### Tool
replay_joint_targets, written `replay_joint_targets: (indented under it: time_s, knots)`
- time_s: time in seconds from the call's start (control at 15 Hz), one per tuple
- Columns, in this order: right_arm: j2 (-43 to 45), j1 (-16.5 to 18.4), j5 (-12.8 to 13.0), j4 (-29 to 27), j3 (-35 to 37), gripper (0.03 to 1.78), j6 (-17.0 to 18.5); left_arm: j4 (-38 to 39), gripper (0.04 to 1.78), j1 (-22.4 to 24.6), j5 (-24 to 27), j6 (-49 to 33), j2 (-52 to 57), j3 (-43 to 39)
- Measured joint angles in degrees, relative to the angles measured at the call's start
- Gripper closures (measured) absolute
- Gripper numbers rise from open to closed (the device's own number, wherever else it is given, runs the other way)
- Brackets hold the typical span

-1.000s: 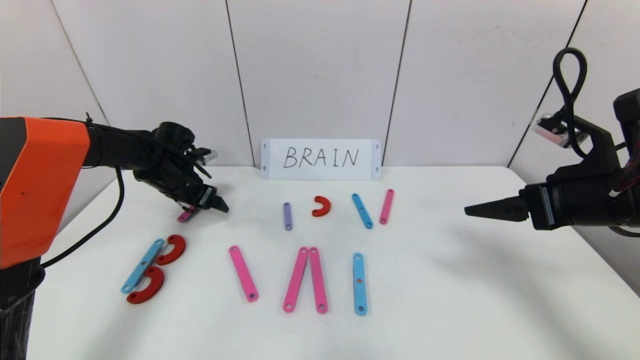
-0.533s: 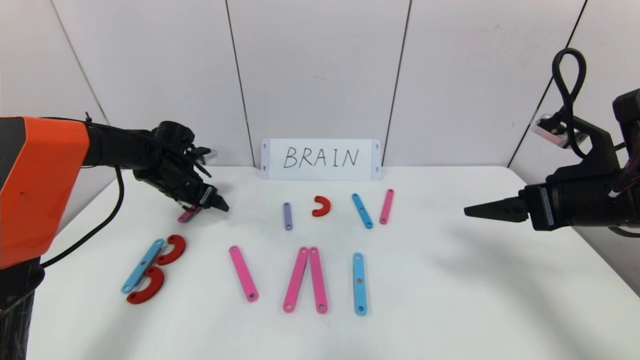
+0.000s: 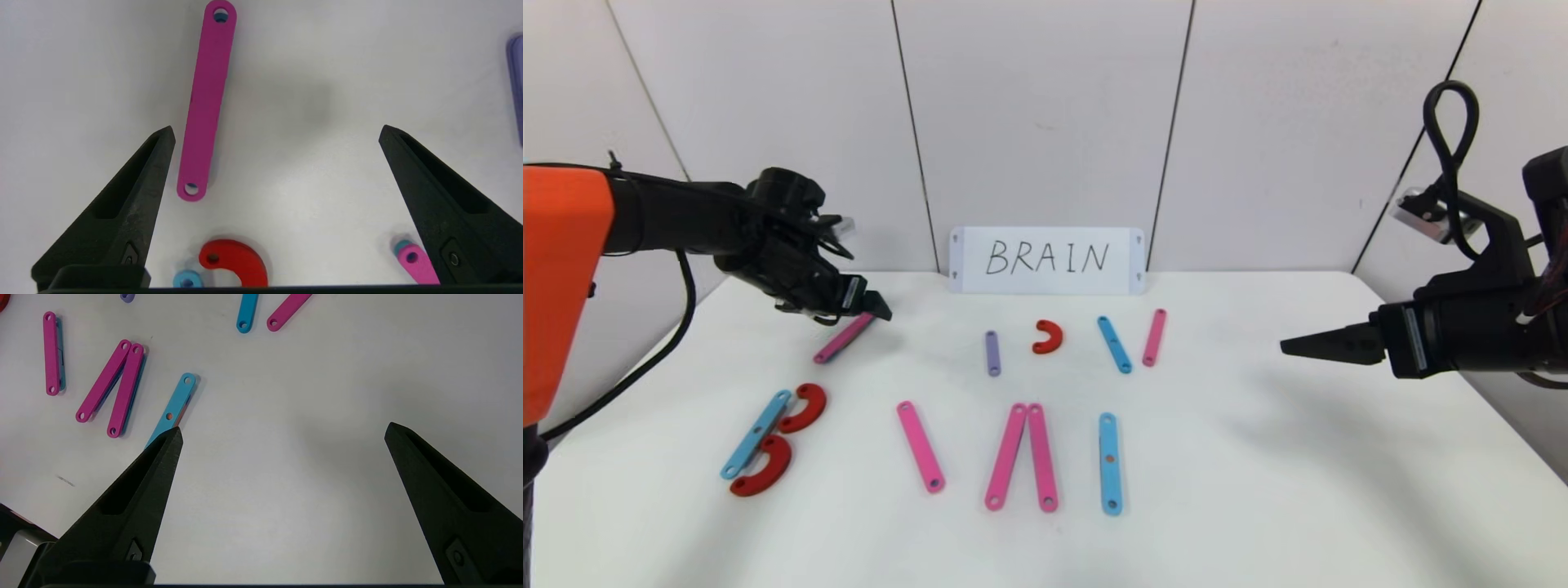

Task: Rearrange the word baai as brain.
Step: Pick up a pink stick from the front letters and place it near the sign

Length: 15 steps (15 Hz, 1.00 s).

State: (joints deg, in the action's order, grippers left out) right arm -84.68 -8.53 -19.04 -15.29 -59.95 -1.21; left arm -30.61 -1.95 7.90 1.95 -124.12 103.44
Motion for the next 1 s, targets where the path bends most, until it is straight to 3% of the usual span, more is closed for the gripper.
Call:
replay_joint_targets:
  time_s: [0.2,0.4,0.73,1.0]
  knots:
    - [-0.07,-0.06,0.11,-0.01,0.01,0.08,0.02,-4.04,0.07,-2.43,-3.88,-9.41,3.54,-2.23]
    - [-0.16,-0.06,0.11,0.0,0.01,0.08,0.02,-4.39,0.07,-7.33,-10.68,-18.79,6.92,-7.83]
    - [-0.27,0.02,0.11,0.0,0.01,0.08,0.02,-3.4,0.07,-15.96,-17.29,-33.01,11.86,-16.2]
    - [-0.24,0.02,0.11,0.0,0.0,0.08,0.02,-3.25,0.07,-20.2,-18.57,-40.25,13.92,-20.86]
